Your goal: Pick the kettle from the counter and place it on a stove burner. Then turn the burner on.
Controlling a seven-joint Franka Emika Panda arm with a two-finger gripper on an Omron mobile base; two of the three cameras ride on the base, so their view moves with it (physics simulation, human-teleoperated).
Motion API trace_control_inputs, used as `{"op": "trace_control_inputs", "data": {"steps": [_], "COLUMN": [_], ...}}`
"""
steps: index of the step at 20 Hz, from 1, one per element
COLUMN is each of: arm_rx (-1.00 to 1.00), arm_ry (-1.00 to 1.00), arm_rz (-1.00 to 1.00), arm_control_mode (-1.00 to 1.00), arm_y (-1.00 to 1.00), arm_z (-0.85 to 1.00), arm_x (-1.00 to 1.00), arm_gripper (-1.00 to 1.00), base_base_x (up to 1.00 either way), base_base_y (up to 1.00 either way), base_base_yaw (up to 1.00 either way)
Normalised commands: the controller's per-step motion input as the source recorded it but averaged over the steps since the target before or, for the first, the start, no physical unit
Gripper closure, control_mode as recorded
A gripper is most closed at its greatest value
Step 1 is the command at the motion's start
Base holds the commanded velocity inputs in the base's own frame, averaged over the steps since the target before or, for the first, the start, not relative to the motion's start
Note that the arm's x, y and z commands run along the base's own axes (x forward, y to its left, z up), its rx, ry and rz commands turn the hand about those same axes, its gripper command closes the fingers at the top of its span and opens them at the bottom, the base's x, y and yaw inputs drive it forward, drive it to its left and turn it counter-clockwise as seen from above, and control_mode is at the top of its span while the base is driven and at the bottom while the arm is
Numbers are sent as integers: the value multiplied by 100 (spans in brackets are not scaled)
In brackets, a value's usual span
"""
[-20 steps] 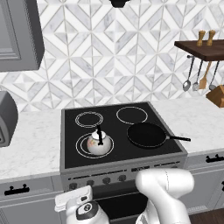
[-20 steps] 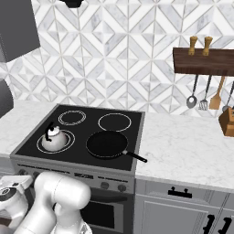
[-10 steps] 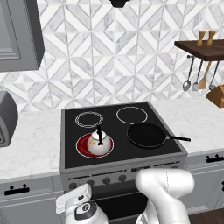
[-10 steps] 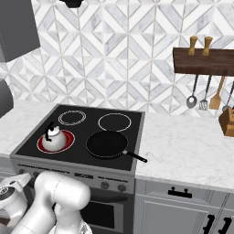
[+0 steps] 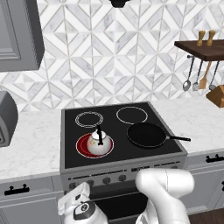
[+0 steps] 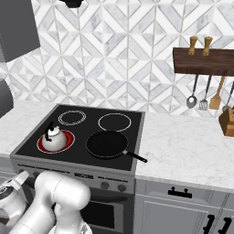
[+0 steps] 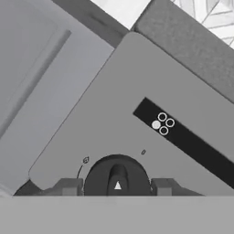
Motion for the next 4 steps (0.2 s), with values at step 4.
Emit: {"op": "trace_control_inputs", "data": {"steps": [4], "arm_rx": [-22], "arm_ry": [0], "arm_rz": [0], "arm_control_mode": [-100], "arm_y": [0], "arm_z": [0], "arm_x": [0], "arm_gripper": [100], "base_base_x": [0], "base_base_y": [0], "base_base_yaw": [0]}}
